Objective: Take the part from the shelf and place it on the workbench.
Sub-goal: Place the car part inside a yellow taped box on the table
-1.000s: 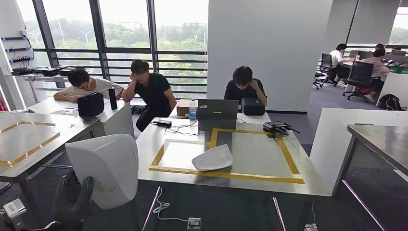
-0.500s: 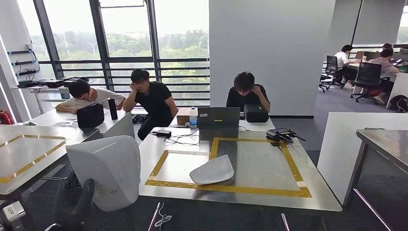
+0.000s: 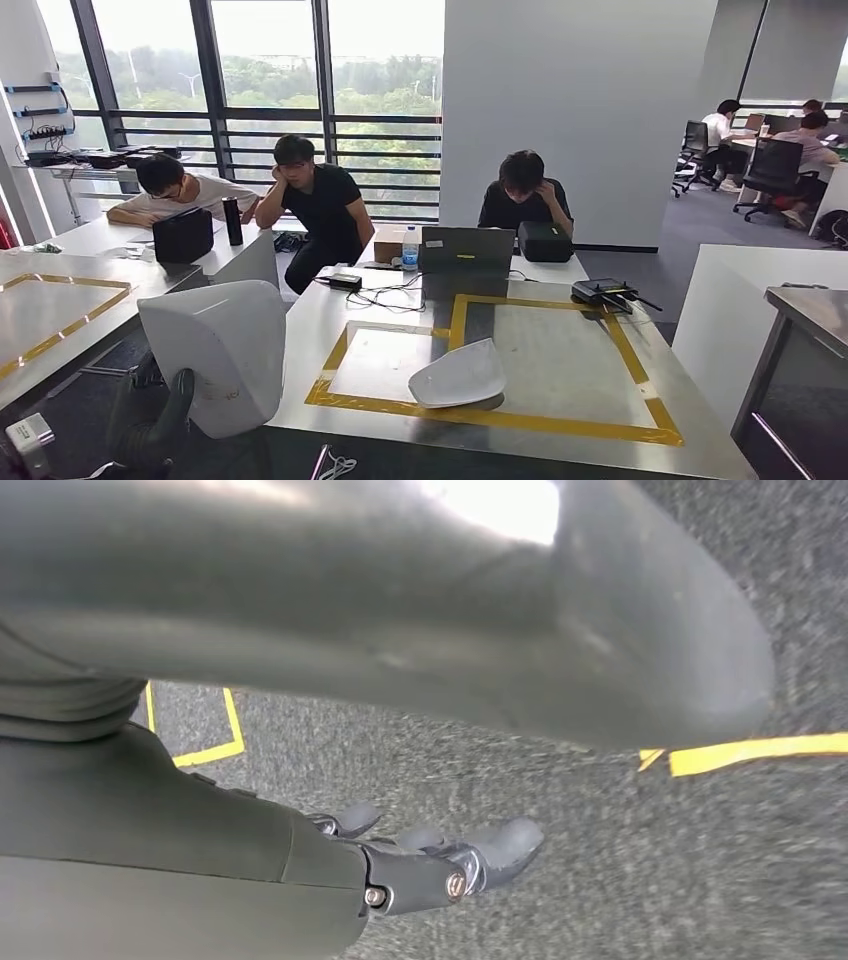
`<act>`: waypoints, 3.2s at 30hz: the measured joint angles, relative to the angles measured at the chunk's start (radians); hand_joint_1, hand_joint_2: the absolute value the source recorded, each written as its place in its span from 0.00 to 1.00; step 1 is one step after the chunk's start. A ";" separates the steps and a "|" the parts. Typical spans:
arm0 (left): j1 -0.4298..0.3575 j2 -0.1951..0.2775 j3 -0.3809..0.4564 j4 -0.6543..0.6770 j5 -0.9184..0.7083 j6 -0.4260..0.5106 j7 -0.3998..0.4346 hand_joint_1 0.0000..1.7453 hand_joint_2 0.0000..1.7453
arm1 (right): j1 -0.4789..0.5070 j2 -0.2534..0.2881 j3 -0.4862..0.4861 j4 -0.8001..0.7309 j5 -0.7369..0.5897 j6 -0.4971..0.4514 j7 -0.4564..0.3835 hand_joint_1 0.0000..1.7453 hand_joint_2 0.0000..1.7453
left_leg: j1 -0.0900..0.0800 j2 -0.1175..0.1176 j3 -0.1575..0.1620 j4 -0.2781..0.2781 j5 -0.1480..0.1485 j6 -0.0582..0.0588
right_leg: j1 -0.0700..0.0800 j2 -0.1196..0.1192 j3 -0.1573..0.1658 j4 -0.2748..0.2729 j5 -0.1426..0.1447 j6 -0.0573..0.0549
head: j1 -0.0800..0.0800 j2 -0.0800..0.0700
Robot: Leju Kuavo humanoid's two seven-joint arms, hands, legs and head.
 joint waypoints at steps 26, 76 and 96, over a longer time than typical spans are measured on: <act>-0.044 -0.002 0.000 0.051 -0.011 0.012 0.000 1.00 1.00 | -0.002 -0.001 -0.002 0.000 0.002 0.009 0.002 0.00 0.00 | 0.001 0.001 -0.066 0.016 0.006 -0.033 | 0.006 0.012 0.135 -0.184 -0.018 -0.019 | -0.004 0.000; -0.377 -0.187 -0.217 0.647 -0.627 0.395 -0.098 1.00 1.00 | -0.008 -0.003 -0.031 0.000 0.003 -0.017 0.000 0.00 0.00 | -0.005 -0.009 -0.034 0.013 0.019 -0.008 | 0.011 0.003 0.123 -0.214 0.008 -0.018 | 0.004 0.000; -0.321 -0.319 -0.513 0.721 -1.008 0.574 0.019 1.00 1.00 | -0.006 -0.003 -0.030 0.000 0.038 -0.011 0.011 0.00 0.00 | -0.006 -0.008 -0.024 0.005 0.020 -0.010 | 0.011 0.003 0.127 -0.214 0.006 -0.014 | 0.004 0.000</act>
